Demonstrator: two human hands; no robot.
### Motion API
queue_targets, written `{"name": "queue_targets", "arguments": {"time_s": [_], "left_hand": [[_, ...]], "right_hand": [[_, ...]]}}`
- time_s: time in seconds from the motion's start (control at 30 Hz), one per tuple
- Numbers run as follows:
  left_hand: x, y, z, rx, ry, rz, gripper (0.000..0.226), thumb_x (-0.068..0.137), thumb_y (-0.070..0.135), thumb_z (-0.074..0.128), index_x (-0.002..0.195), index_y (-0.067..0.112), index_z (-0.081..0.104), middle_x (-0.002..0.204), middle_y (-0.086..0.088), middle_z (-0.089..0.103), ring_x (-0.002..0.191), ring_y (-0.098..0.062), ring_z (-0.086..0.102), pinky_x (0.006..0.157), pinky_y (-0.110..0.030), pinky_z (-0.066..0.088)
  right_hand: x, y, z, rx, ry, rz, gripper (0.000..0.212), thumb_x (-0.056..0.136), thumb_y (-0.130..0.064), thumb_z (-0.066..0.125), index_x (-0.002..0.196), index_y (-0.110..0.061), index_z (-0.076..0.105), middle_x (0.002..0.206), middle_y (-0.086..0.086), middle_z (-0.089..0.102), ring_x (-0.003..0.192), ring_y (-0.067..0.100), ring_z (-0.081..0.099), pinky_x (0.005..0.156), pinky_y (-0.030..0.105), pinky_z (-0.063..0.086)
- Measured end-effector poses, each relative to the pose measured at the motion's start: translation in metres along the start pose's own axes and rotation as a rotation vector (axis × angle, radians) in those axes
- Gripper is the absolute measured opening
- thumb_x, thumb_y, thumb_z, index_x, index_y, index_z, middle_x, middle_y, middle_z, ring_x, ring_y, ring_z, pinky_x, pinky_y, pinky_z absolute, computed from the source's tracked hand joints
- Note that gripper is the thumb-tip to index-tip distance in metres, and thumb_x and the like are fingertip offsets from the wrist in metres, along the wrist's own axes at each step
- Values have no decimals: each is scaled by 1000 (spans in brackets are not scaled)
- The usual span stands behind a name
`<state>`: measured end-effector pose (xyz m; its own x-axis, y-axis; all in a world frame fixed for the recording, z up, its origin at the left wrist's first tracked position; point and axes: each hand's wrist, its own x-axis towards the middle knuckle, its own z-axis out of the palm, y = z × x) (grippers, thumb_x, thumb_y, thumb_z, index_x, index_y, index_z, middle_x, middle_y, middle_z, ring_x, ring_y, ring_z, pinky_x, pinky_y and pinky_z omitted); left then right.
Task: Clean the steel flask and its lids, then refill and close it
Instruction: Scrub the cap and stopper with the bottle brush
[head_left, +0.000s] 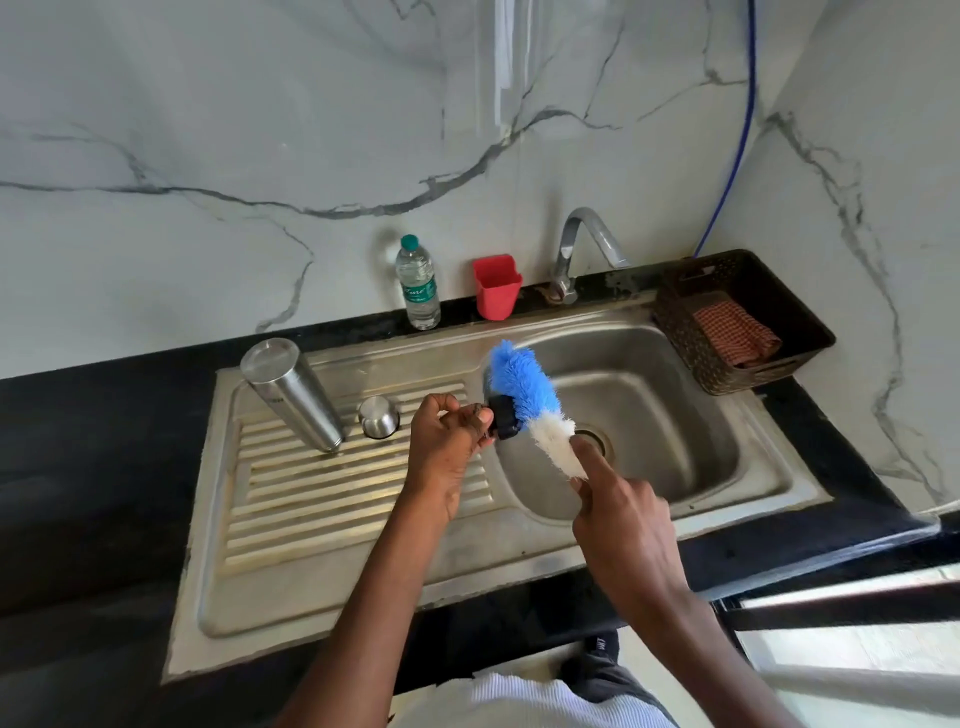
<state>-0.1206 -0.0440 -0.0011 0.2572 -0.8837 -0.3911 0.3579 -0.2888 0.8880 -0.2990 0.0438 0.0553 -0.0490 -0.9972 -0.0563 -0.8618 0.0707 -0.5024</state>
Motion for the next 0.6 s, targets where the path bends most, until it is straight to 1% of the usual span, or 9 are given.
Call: {"name": "queue_targets", "arguments": {"time_s": [0.1, 0.13, 0.2, 0.27, 0.33, 0.4, 0.5, 0.53, 0.6], "left_hand": [[6, 0, 13, -64, 53, -36, 33, 95, -12, 66, 95, 15, 45, 101, -22, 68, 93, -31, 71, 82, -41, 62], [7, -1, 17, -86, 46, -46, 32, 95, -11, 66, 95, 14, 45, 101, -24, 68, 91, -30, 73, 81, -41, 64], [6, -3, 27, -112, -3, -37, 33, 96, -12, 64, 93, 14, 45, 91, -19, 69, 80, -23, 75, 79, -39, 65], [5, -5, 37, -136, -29, -25, 35, 95, -13, 64, 93, 16, 46, 84, -12, 68, 79, -21, 73, 80, -40, 64], [8, -4, 43, -178, 18, -22, 34, 96, -12, 64, 94, 16, 45, 87, -13, 66, 83, -24, 72, 82, -41, 64], [14, -5, 46, -195, 83, -10, 33, 97, -11, 64, 93, 16, 44, 91, -17, 62, 82, -25, 70, 82, -42, 64], [13, -12, 62, -256, 33, -14, 31, 98, -11, 61, 93, 15, 45, 75, -10, 66, 73, -20, 72, 81, -40, 66], [12, -14, 66, -283, 21, -14, 31, 98, -11, 61, 92, 15, 45, 70, -7, 67, 73, -20, 72, 81, -39, 66], [12, -16, 72, -359, 28, -11, 33, 97, -11, 61, 91, 17, 46, 69, -4, 69, 75, -20, 73, 88, -41, 64]], "right_hand": [[-8, 9, -7, -21, -14, -67, 67, 96, -10, 59, 151, -42, 38, 79, 8, 71, 65, 36, 64, 53, 40, 44], [-10, 9, -9, -8, -19, -87, 69, 95, -8, 59, 151, -42, 37, 77, 7, 70, 63, 35, 63, 52, 39, 44], [4, 13, -13, 16, 32, -83, 65, 96, -9, 57, 149, -42, 39, 78, 9, 69, 67, 37, 64, 54, 39, 41], [24, 21, -22, 31, 20, -33, 58, 100, -14, 54, 150, -41, 41, 82, 10, 69, 73, 38, 66, 58, 41, 44], [28, 33, -28, 16, -25, -42, 56, 103, -19, 53, 152, -41, 40, 84, 9, 71, 75, 35, 67, 63, 45, 51], [20, 40, -32, 36, -45, -82, 56, 103, -19, 55, 152, -40, 41, 86, 8, 74, 76, 34, 68, 64, 43, 49], [32, 46, -31, 191, 0, -47, 51, 102, -19, 57, 149, -38, 49, 86, 3, 73, 75, 29, 67, 62, 34, 39], [43, 50, -29, 320, -61, 43, 46, 102, -20, 57, 144, -38, 54, 80, -1, 70, 66, 23, 63, 59, 30, 39], [65, 62, -30, 746, -273, 294, 31, 103, -18, 55, 128, -33, 65, 62, -5, 51, 45, 11, 40, 46, 22, 31]]}}
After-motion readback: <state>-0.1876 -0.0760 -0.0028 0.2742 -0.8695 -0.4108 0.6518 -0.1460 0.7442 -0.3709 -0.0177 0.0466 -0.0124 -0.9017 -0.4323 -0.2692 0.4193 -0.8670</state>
